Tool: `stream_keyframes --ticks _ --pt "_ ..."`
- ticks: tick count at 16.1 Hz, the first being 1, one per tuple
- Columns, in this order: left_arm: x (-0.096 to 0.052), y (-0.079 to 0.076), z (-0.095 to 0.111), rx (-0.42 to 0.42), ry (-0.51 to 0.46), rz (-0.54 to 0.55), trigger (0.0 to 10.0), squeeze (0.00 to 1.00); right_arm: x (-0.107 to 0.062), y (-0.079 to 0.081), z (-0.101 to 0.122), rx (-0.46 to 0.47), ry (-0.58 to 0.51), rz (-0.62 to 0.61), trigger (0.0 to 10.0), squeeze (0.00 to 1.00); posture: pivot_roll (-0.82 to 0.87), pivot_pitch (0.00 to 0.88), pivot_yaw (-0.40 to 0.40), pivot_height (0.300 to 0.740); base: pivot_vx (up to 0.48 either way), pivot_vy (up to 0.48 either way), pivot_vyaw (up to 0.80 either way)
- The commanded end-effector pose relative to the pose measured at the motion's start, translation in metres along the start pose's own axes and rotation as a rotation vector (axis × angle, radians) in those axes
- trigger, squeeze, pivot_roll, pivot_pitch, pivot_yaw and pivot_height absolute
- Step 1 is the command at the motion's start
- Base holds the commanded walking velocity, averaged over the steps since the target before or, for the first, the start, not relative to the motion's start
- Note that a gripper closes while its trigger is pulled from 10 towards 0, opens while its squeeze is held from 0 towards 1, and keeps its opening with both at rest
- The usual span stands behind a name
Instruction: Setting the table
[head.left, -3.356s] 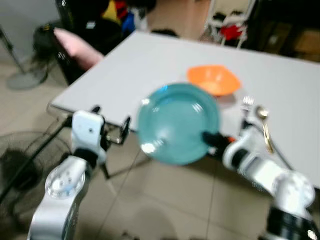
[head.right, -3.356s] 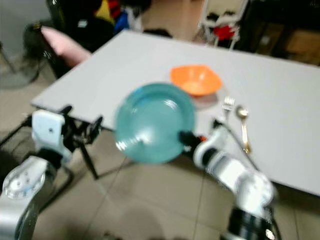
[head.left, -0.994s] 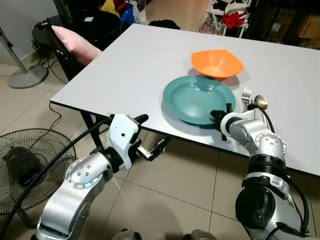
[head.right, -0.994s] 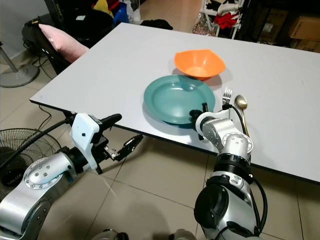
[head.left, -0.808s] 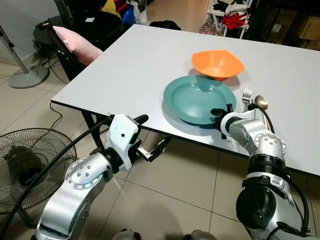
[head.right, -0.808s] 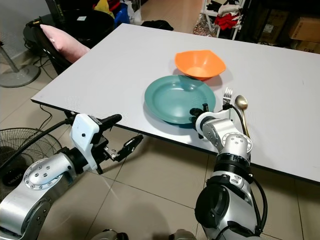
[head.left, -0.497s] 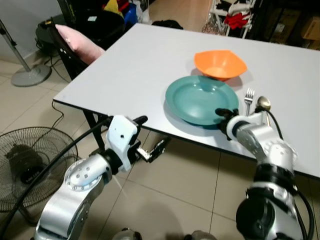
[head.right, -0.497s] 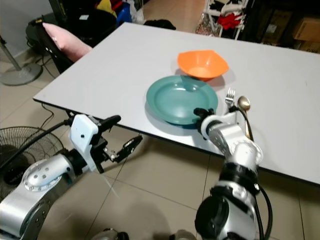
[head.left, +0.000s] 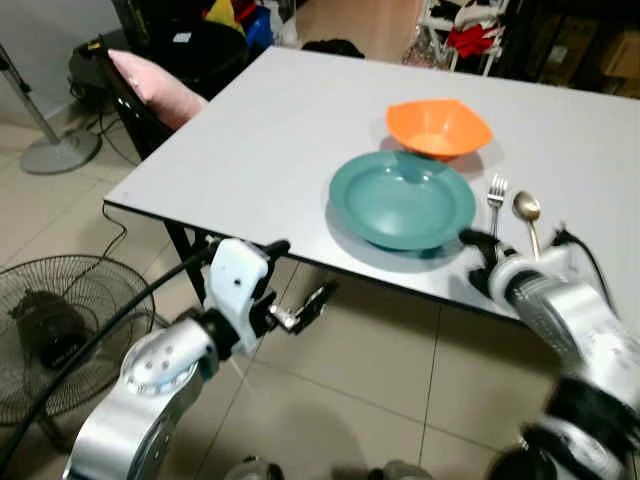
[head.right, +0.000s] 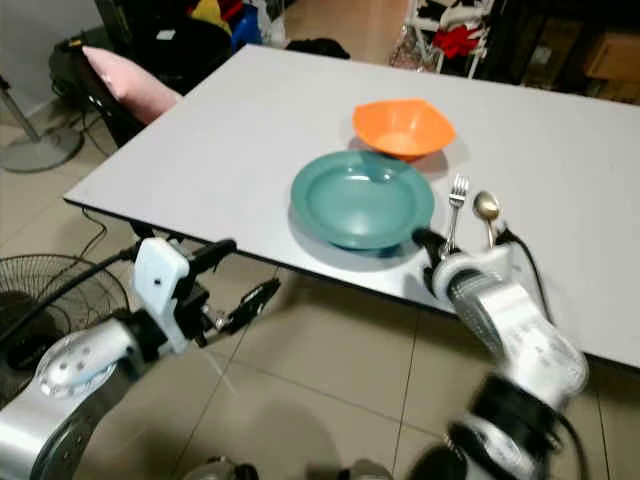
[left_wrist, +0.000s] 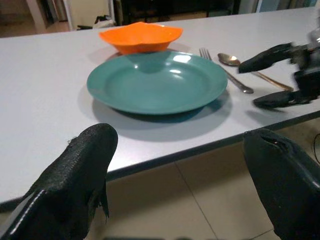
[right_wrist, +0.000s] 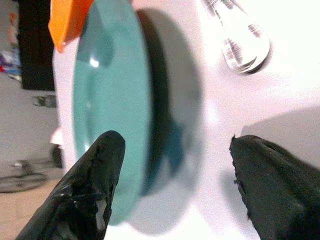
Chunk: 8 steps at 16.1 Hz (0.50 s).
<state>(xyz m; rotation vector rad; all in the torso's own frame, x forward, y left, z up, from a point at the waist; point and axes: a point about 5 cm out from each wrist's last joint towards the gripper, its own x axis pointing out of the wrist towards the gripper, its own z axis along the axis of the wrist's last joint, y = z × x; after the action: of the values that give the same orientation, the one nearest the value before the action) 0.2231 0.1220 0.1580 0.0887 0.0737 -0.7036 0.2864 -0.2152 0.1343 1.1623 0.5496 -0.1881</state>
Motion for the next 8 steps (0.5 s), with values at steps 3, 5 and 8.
stream_keyframes --ticks 3,5,8 --pt "-0.007 0.005 0.000 0.013 0.011 0.033 10.0 0.00 -0.024 0.030 -0.018 -0.583 0.118 0.195 10.0 1.00 -0.18 0.052 0.051 0.740 0.000 0.000 0.00" --pt "-0.009 0.006 -0.001 0.015 0.022 0.037 10.0 0.00 -0.021 0.039 -0.036 -0.764 0.207 0.263 10.0 1.00 -0.18 0.050 0.056 0.740 0.000 0.000 0.00" --pt "-0.013 0.010 -0.002 0.027 0.036 0.036 10.0 0.00 0.002 0.057 -0.069 -0.963 0.324 0.372 10.0 1.00 -0.17 0.048 0.056 0.740 0.000 0.000 0.00"
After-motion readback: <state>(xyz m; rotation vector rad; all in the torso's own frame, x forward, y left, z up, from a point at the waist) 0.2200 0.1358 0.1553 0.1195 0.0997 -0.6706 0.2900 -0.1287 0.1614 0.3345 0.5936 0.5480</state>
